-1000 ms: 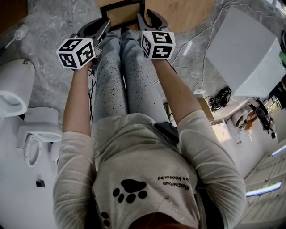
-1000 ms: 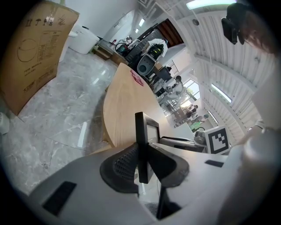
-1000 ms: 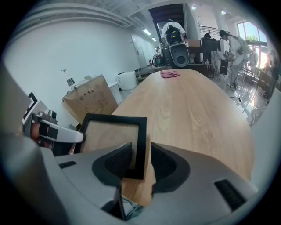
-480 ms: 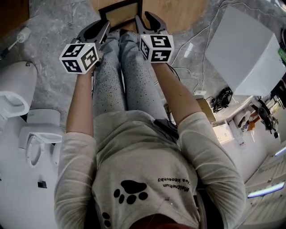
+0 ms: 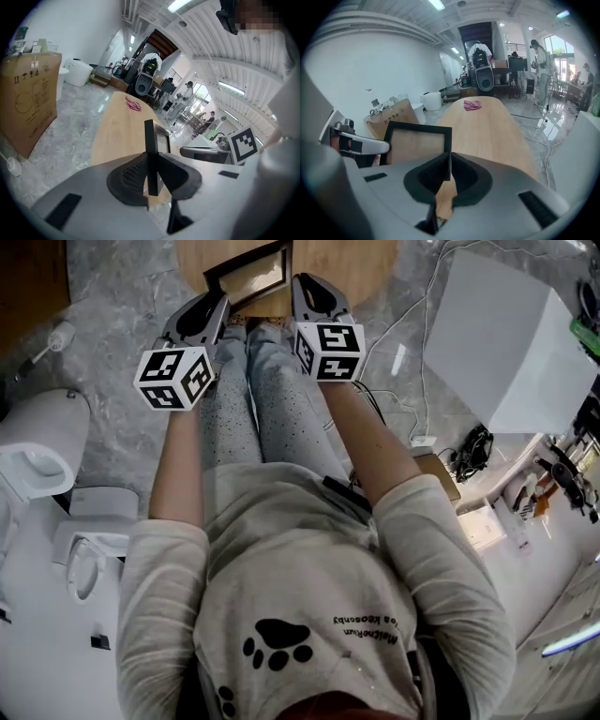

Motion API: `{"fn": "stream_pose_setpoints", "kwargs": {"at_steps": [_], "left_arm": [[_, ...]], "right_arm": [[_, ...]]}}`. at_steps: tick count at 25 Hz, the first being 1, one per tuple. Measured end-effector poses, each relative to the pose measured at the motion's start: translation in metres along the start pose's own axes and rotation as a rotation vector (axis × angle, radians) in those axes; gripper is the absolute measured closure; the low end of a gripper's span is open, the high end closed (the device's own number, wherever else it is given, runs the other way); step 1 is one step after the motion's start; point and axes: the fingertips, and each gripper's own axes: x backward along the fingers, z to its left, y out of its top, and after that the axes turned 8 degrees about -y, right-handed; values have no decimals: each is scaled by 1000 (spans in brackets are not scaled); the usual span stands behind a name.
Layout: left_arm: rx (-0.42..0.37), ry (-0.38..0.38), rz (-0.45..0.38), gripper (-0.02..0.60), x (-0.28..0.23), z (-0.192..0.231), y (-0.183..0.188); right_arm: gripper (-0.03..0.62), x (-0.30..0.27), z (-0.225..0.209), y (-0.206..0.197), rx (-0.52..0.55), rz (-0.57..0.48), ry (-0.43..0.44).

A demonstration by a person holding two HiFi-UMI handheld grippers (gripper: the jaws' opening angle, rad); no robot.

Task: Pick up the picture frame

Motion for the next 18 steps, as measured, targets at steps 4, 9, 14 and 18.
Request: {"fn": "stream_pose_setpoints", "kwargs": {"at_steps": [4, 9, 14, 18], "left_arm": [[-56, 8, -32, 506, 5, -20, 26], [-138, 16, -79, 506, 15, -45, 62], [-216, 12, -126, 506, 24, -71, 101], [-274, 18, -163, 506, 35, -89, 130]], "right_arm": [[583, 19, -9, 23, -18, -40, -12], [585, 45, -12, 50, -44, -89, -19], [585, 68, -14, 81, -52, -144, -24], [585, 87, -14, 110, -45, -199, -34]]}}
